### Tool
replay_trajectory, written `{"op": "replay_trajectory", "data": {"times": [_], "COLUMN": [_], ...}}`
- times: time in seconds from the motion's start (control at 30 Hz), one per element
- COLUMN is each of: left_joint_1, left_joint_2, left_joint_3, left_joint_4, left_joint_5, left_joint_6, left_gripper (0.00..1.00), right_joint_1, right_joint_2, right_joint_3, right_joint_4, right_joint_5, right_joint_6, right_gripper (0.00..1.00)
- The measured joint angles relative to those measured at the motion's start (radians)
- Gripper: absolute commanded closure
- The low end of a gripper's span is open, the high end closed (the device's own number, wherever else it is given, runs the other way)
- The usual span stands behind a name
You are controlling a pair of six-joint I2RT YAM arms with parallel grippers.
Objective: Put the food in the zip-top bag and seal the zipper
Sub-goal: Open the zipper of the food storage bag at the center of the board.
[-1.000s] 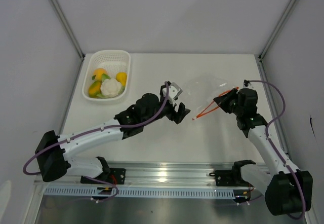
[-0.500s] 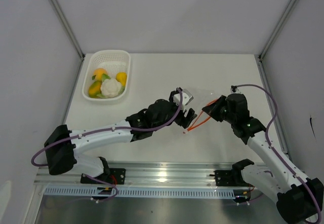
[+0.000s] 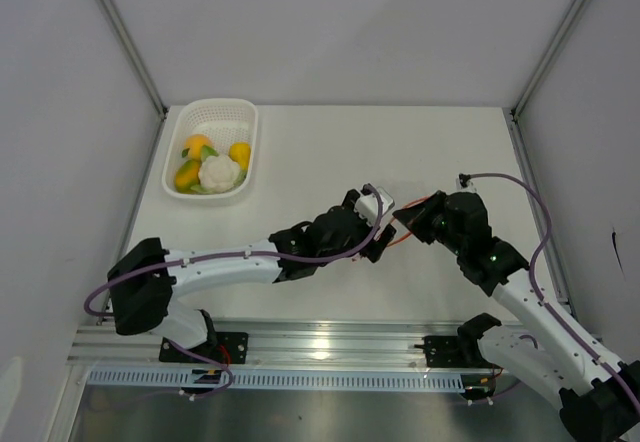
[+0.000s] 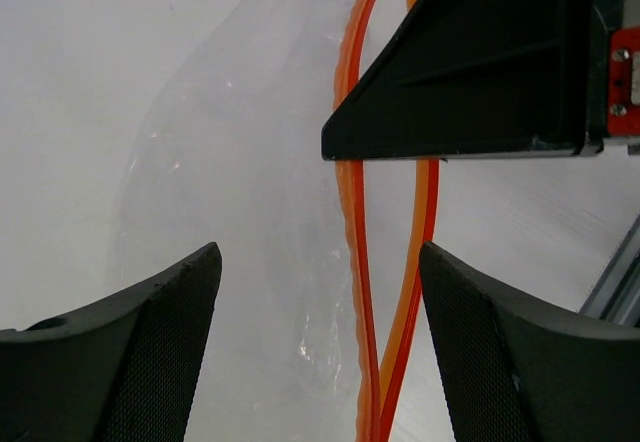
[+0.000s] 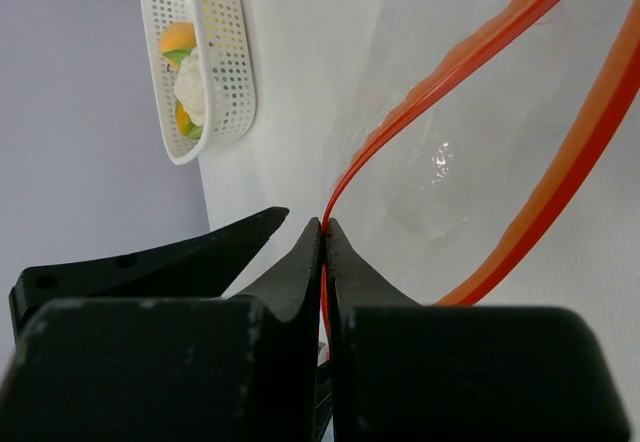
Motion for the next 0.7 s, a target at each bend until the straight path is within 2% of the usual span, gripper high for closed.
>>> {"op": "replay_trajectory", "data": {"times": [0.1, 0.2, 0.23, 0.3, 0.33, 0.37, 0.4, 0.43, 0.53, 0.7], "left_joint_1": [0.0, 0.0, 0.001, 0.005, 0.007, 0.009, 0.013, 0.019, 0.048, 0.089], "left_joint_2": [0.022, 0.049, 0.058, 0.076, 0.081, 0.086, 0.09, 0.092, 0.093, 0.094], "left_joint_3": [0.018, 0.05, 0.061, 0.084, 0.092, 0.102, 0.111, 0.119, 0.129, 0.155], "left_joint_4": [-0.008, -0.031, -0.045, -0.067, -0.075, -0.084, -0.095, -0.108, -0.129, -0.163], "left_joint_5": [-0.008, -0.023, -0.025, -0.028, -0.026, -0.022, -0.018, -0.013, 0.005, 0.017], "left_joint_6": [-0.013, -0.038, -0.047, -0.064, -0.069, -0.08, -0.09, -0.1, -0.123, -0.154], "left_gripper": [0.22, 0.47, 0.61, 0.74, 0.86, 0.9, 0.94, 0.99, 0.99, 0.99], "right_joint_1": [0.012, 0.029, 0.034, 0.042, 0.043, 0.044, 0.044, 0.044, 0.045, 0.045], "right_joint_2": [-0.003, -0.011, -0.016, -0.025, -0.027, -0.028, -0.028, -0.028, -0.027, -0.026], "right_joint_3": [0.0, 0.0, 0.0, 0.0, 0.0, 0.0, 0.001, 0.004, 0.036, 0.126], "right_joint_4": [0.0, -0.001, -0.002, -0.003, -0.004, -0.007, -0.014, -0.027, -0.087, -0.195], "right_joint_5": [0.004, 0.008, 0.01, 0.013, 0.017, 0.018, 0.021, 0.022, 0.024, 0.041], "right_joint_6": [0.014, 0.017, 0.016, 0.007, 0.0, -0.011, -0.025, -0.043, -0.101, -0.222], "right_gripper": [1.0, 1.0, 1.0, 1.0, 0.97, 0.94, 0.89, 0.74, 0.45, 0.26]}}
